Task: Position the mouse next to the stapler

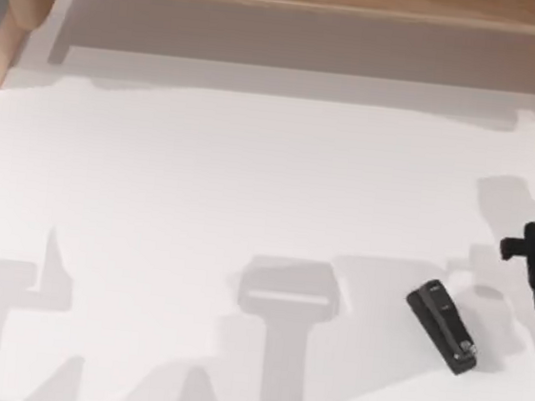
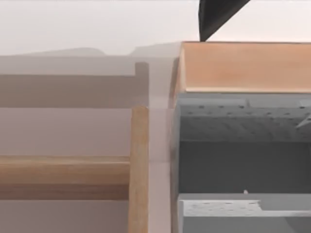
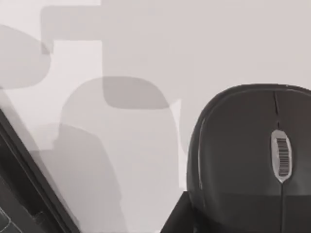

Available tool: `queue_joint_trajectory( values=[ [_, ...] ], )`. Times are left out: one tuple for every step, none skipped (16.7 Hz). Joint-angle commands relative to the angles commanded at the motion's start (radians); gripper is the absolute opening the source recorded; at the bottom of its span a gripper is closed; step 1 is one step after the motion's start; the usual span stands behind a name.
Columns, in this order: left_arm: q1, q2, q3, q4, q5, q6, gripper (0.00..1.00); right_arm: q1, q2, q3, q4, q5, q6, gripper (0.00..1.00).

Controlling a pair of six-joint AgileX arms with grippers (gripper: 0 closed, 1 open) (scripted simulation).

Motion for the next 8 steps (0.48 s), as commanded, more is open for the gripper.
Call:
queue_joint_trajectory(
  values=[
    [0.000,0.000,0.000,0.000,0.000,0.000,1.00,0.000,0.004,-0.004,0.002,0.000,0.000,0.00],
    [0.000,0.000,0.000,0.000,0.000,0.000,1.00,0.000,0.009,-0.010,0.003,0.000,0.000,0.00],
    [0.000,0.000,0.000,0.000,0.000,0.000,1.00,0.000,0.016,-0.016,0.004,0.000,0.000,0.00],
    [0.000,0.000,0.000,0.000,0.000,0.000,1.00,0.000,0.023,-0.024,0.004,0.000,0.000,0.00],
    [0.000,0.000,0.000,0.000,0.000,0.000,1.00,0.000,0.032,-0.033,0.004,0.000,0.000,0.00],
    [0.000,0.000,0.000,0.000,0.000,0.000,1.00,0.000,0.042,-0.043,0.004,0.000,0.000,0.00],
    [0.000,0.000,0.000,0.000,0.000,0.000,1.00,0.000,0.052,-0.053,0.003,0.000,0.000,0.00],
    [0.000,0.000,0.000,0.000,0.000,0.000,1.00,0.000,0.054,-0.054,0.002,-0.001,0.000,0.00]
  ],
)
